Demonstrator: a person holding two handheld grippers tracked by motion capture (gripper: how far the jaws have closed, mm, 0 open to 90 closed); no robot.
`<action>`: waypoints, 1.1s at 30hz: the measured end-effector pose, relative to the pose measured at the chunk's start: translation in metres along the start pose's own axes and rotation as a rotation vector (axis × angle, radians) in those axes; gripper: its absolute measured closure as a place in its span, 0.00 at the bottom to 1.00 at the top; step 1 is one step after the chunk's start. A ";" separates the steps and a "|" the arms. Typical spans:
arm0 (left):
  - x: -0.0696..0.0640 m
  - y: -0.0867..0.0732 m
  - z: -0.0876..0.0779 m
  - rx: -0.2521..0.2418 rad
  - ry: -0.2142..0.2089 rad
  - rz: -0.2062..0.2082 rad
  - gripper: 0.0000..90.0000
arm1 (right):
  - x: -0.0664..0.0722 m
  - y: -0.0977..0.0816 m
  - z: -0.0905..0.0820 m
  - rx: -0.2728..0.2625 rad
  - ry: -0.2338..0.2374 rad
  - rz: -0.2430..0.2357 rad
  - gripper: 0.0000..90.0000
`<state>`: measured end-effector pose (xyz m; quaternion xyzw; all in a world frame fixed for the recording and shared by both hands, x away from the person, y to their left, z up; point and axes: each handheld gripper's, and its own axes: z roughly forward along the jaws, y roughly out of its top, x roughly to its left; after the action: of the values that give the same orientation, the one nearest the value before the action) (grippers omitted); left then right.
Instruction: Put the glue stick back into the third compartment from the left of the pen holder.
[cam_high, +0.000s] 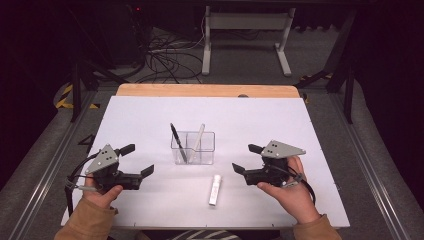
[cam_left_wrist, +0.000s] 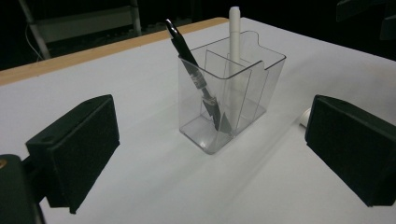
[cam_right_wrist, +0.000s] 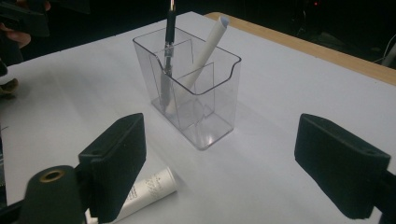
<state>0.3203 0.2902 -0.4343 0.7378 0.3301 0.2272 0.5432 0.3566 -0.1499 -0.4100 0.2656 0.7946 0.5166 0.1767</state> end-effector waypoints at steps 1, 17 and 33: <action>0.000 0.000 0.000 0.004 -0.001 0.000 0.04 | 0.001 0.001 0.001 0.007 0.002 -0.006 0.19; 0.002 -0.005 -0.002 -0.002 0.016 -0.027 0.04 | 0.012 0.008 0.013 0.152 -0.009 0.087 0.36; 0.002 -0.006 -0.004 -0.002 0.019 -0.035 0.04 | 0.027 0.016 0.027 0.331 -0.088 0.191 0.32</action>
<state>0.3178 0.2957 -0.4394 0.7291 0.3477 0.2252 0.5448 0.3540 -0.1088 -0.4060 0.3874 0.8315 0.3811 0.1152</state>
